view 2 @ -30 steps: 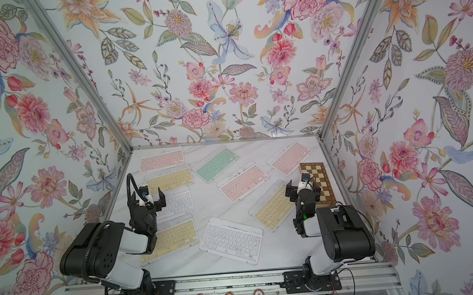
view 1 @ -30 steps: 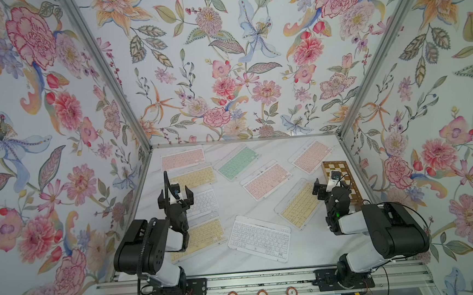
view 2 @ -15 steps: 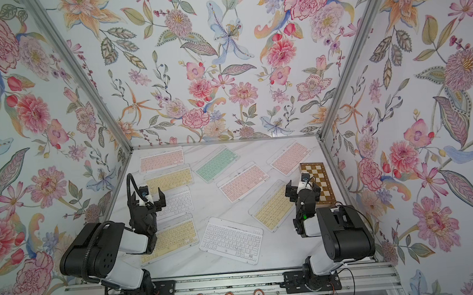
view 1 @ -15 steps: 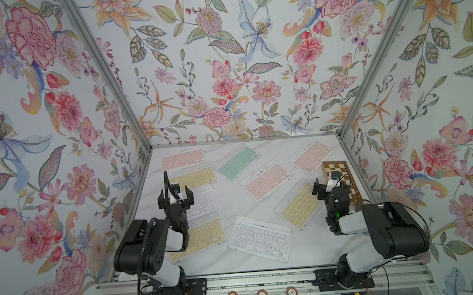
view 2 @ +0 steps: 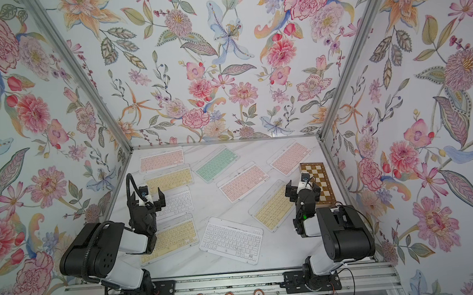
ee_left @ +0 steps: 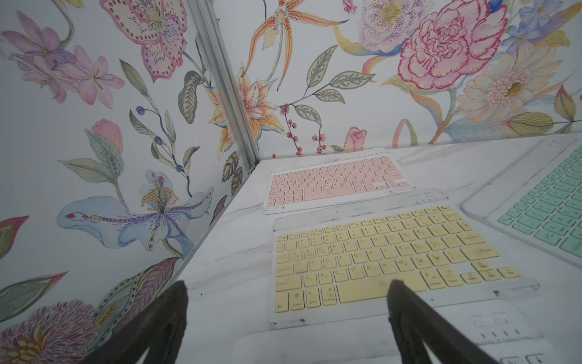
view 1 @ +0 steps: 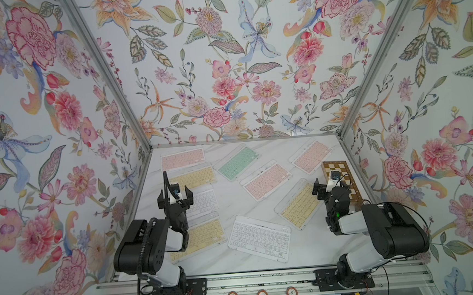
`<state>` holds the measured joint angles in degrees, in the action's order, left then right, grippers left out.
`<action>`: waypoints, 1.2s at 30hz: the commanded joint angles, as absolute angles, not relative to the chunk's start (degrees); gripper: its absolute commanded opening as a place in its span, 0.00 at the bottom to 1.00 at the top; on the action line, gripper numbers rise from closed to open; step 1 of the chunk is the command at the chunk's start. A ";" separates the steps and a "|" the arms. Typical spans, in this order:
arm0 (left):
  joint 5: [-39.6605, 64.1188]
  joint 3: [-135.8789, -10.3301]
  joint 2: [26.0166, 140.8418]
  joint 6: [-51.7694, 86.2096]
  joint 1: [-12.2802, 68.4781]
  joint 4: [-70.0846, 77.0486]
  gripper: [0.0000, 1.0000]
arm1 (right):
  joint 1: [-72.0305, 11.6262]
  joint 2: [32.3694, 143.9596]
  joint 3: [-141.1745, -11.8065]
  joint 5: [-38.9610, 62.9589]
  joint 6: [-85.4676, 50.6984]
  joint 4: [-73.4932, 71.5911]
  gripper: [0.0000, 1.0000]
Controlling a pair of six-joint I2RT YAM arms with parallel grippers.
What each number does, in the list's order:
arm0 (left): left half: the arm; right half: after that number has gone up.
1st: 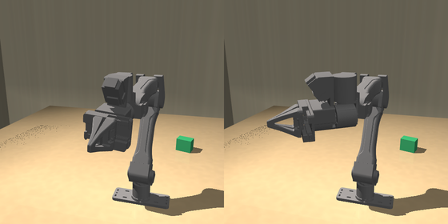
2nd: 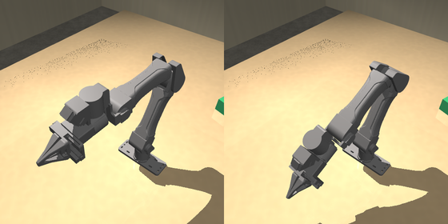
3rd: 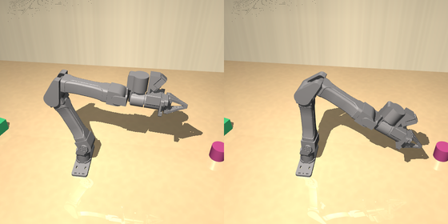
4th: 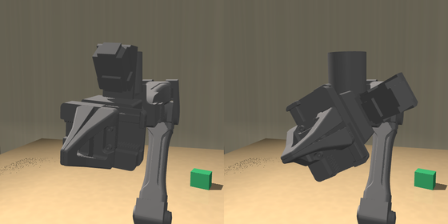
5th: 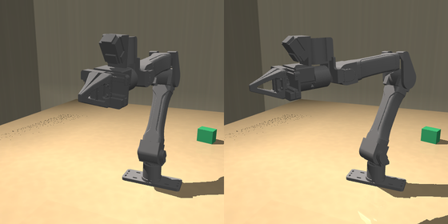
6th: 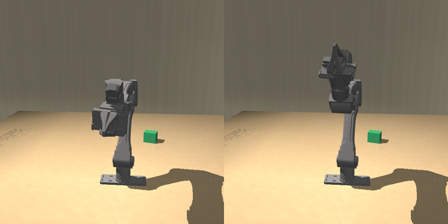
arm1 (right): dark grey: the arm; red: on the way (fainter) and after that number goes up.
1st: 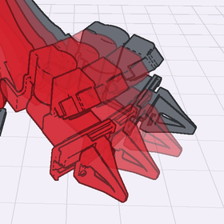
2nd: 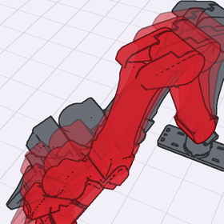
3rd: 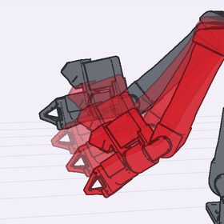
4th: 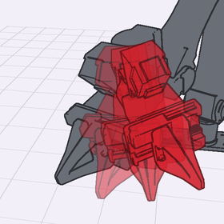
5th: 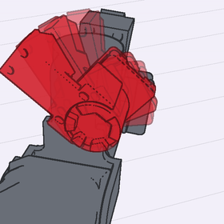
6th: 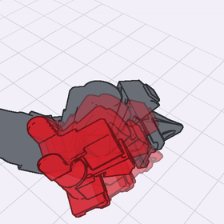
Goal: Stack the numeric keypads
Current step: Adjust the numeric keypad at the center of the board.
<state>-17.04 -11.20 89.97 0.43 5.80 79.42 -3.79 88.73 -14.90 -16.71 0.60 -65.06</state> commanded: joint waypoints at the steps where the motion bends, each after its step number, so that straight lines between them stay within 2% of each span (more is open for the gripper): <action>1: -22.48 -11.37 87.55 0.43 7.25 80.59 0.99 | -3.98 88.06 -15.06 -19.39 -0.89 -66.34 0.99; 2: -22.90 -10.95 87.57 -0.61 7.93 82.33 0.99 | -3.87 87.89 -14.60 -19.17 -0.89 -66.59 0.99; 4: -31.06 -10.81 84.94 -3.14 11.23 82.46 1.00 | -5.02 88.06 -13.82 -20.08 0.38 -69.06 0.99; 6: -38.63 -13.45 78.11 -5.63 15.35 72.30 0.99 | -6.69 87.90 -13.10 -20.77 2.49 -70.86 0.99; 7: -40.09 -15.88 75.45 -2.37 15.96 65.52 1.00 | -7.42 87.64 -12.72 -21.09 3.29 -71.30 0.99; 10: -36.97 -25.62 71.08 11.92 15.99 43.02 0.99 | -7.85 87.54 -10.98 -20.91 3.92 -74.89 0.99; 12: -32.12 -30.60 71.55 18.41 16.02 34.32 0.99 | -7.97 87.37 -9.19 -20.37 4.47 -78.73 0.99; 13: -30.14 -32.31 72.16 21.27 16.01 31.40 0.99 | -9.19 85.98 -8.89 -24.04 5.67 -79.20 0.99; 14: -28.90 -33.68 72.60 23.98 16.02 28.51 0.99 | -11.63 82.85 -10.29 -31.58 6.73 -74.47 0.99; 15: -27.40 -35.14 73.13 27.23 16.03 25.03 0.99 | -12.95 77.89 -13.02 -34.71 7.07 -65.77 0.99; 18: -20.00 -38.07 74.55 32.33 16.04 18.71 0.99 | -11.49 67.58 -22.43 -29.41 1.52 -40.72 0.99; 20: -15.23 -38.54 75.25 34.80 16.02 17.15 0.99 | -8.49 66.97 -26.19 -24.64 -3.85 -35.86 0.99; 22: -11.06 -39.27 76.18 36.35 16.07 16.45 0.99 | -6.13 66.83 -28.40 -26.89 -17.57 -30.46 0.99; 23: -9.68 -39.89 76.73 37.19 16.02 15.69 0.99 | -4.23 66.23 -28.65 -21.39 -21.89 -28.70 0.99; 25: -6.61 -41.56 77.65 39.63 16.01 14.17 0.99 | -0.61 65.47 -25.81 -0.97 -23.03 -36.64 0.99; 26: -4.40 -42.25 78.22 40.84 16.10 14.23 0.99 | -0.80 66.00 -23.76 2.58 -23.66 -42.62 0.99; 27: -2.34 -42.81 78.84 42.13 16.09 14.83 0.99 | -1.17 66.89 -23.99 2.51 -24.54 -42.67 0.99; 29: 1.22 -43.56 80.51 45.15 16.33 16.42 0.99 | -1.52 70.63 -33.75 1.87 -22.76 -26.22 0.99; 31: 4.91 -44.85 83.40 48.43 16.67 18.12 0.99 | -5.71 77.50 -45.24 -4.60 -17.37 -11.36 0.99; 33: 8.12 -46.90 87.35 51.49 18.10 20.68 0.99 | -8.85 84.07 -53.13 -6.38 -14.13 -4.73 0.99; 36: 10.67 -51.23 94.89 55.10 20.57 22.02 0.99 | -10.69 94.88 -65.40 -1.28 -13.45 4.98 0.99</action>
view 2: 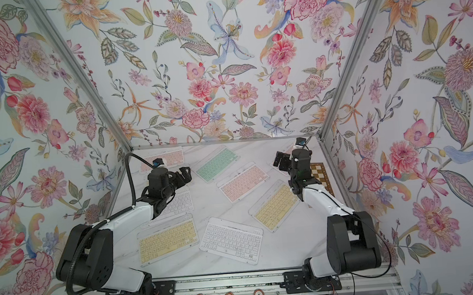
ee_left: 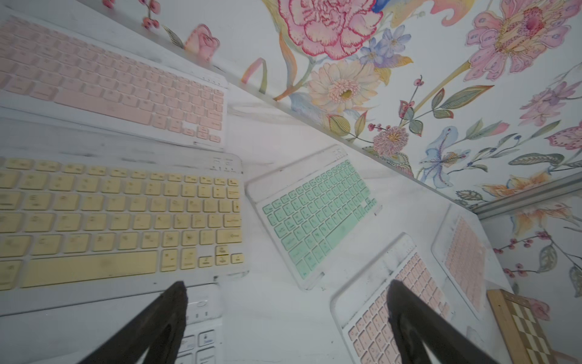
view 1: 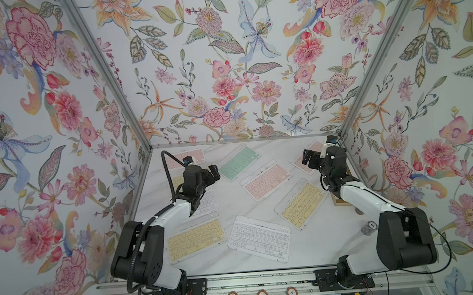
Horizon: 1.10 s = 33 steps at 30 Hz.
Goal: Stack the numeric keypads
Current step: Adjust the numeric keypad at the center of the board.
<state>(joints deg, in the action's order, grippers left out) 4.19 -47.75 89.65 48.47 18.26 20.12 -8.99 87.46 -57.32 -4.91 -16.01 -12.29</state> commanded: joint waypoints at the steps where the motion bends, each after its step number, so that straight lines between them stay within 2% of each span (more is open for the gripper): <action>1: 11.76 -52.29 96.62 56.59 21.11 22.64 0.99 | -11.10 97.87 -68.77 -0.31 -13.31 7.67 0.99; 6: 11.41 -55.95 102.20 61.75 25.04 24.28 0.99 | -13.22 109.96 -81.74 3.26 -11.63 16.87 0.99; 13: 10.85 -56.04 107.50 66.03 29.42 26.21 0.99 | -13.43 120.59 -88.74 9.17 -12.26 22.13 0.99; 25: 10.32 -57.39 112.45 67.06 33.57 27.53 0.99 | -13.30 124.58 -89.72 11.31 -12.89 23.80 0.99; 33: 10.61 -58.01 113.50 64.66 33.66 25.43 0.99 | -16.49 120.68 -83.72 12.49 -14.77 22.98 0.99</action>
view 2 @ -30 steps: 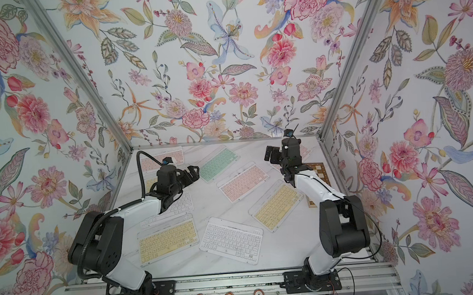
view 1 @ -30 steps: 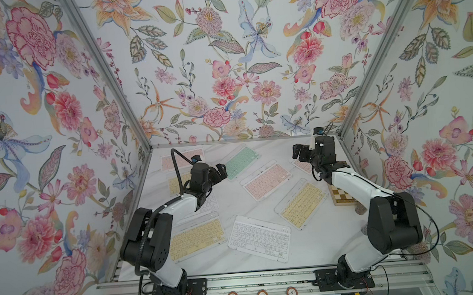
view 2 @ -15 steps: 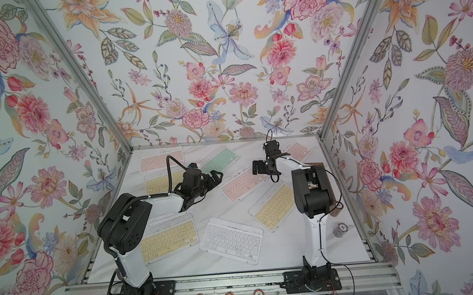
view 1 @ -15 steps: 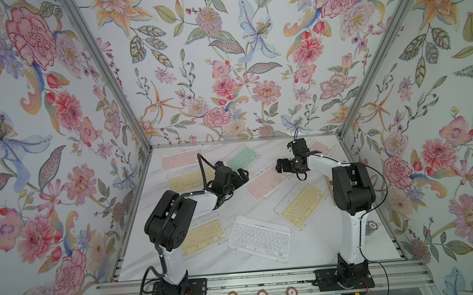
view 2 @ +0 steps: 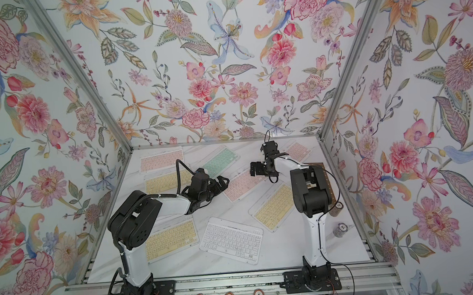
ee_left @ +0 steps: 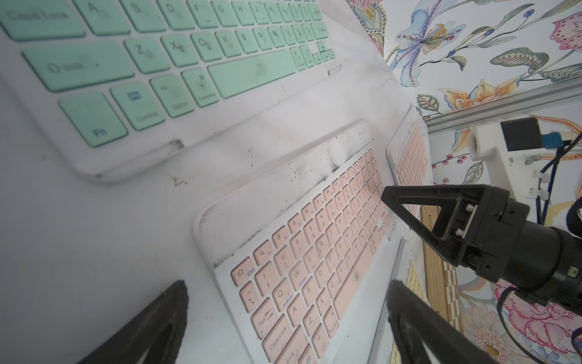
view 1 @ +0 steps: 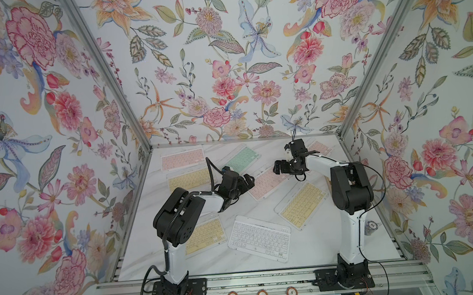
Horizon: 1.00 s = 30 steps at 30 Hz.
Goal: Stack the numeric keypads
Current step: Adjust the numeric keypad at the center of the board.
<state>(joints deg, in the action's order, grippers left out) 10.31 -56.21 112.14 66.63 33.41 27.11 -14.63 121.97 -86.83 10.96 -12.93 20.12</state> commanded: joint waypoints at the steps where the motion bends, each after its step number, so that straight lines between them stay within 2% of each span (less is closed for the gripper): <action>1: 10.72 -58.65 113.63 64.00 33.67 24.71 0.99 | -16.90 119.96 -82.56 12.72 -15.39 22.60 0.99; 8: 12.94 -62.95 114.99 61.23 33.40 21.48 0.99 | -18.89 113.59 -74.12 13.23 -18.41 18.37 0.99; 13: 12.79 -66.04 112.85 56.73 32.78 15.30 0.99 | -18.32 111.11 -75.35 10.96 -17.69 19.14 0.99; 18: 8.56 -70.11 108.85 47.27 30.60 3.55 0.99 | -17.55 112.10 -82.80 8.44 -15.71 21.49 0.99; 22: 3.74 -75.08 108.57 41.20 26.37 -4.53 0.99 | -17.71 117.94 -92.64 8.43 -14.39 23.20 0.99; 30: 12.40 -80.26 114.05 44.78 17.13 -3.07 0.99 | -19.25 134.07 -114.70 13.91 -13.87 24.77 0.99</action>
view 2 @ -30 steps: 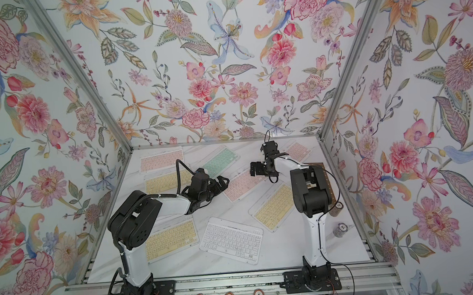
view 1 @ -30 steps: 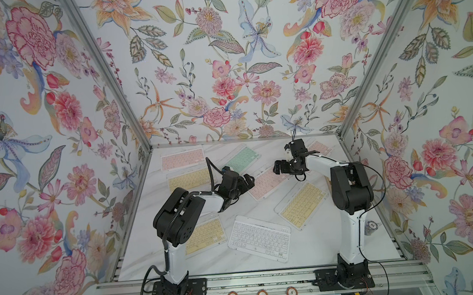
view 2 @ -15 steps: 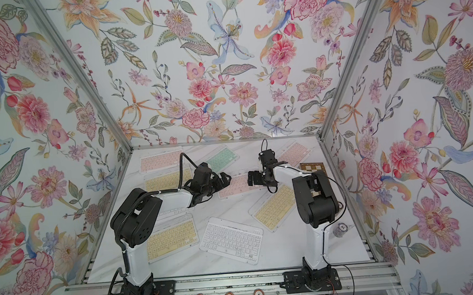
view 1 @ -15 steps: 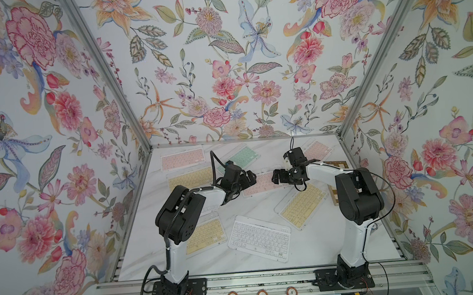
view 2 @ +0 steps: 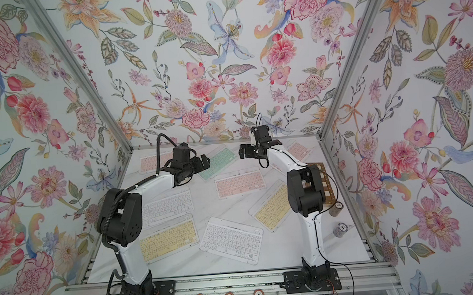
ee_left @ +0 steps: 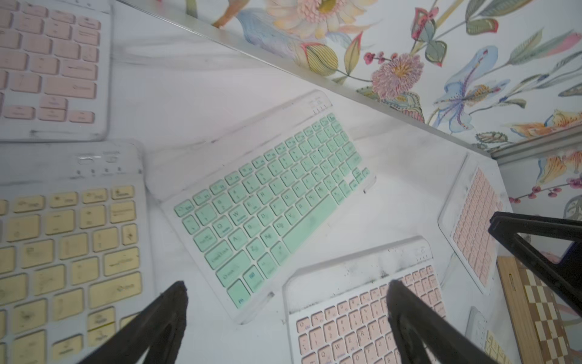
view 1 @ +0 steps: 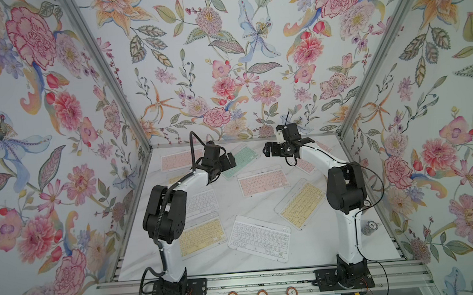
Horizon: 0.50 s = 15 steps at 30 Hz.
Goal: Stack the numeric keypads
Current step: Adjust the numeric keypad at the center of the board.
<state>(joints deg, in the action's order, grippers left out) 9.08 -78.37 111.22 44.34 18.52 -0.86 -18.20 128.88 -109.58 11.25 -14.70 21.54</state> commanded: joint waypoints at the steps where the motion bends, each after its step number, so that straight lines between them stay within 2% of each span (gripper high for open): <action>1: 12.83 -81.48 115.08 45.06 16.83 -3.50 1.00 | -19.39 136.34 -117.32 14.27 -14.13 25.15 0.99; 8: 16.93 -89.15 123.12 46.89 16.75 -6.91 0.99 | -19.66 150.02 -134.67 17.60 -17.10 26.50 0.99; 15: 16.41 -87.58 123.55 48.16 16.63 -7.47 0.99 | -19.31 156.95 -143.34 17.86 -20.13 26.45 0.99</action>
<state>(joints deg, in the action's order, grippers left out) 15.94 -87.53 123.44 47.16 16.51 -6.04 -19.64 154.87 -139.90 16.45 -17.69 24.95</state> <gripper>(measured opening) 0.995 0.992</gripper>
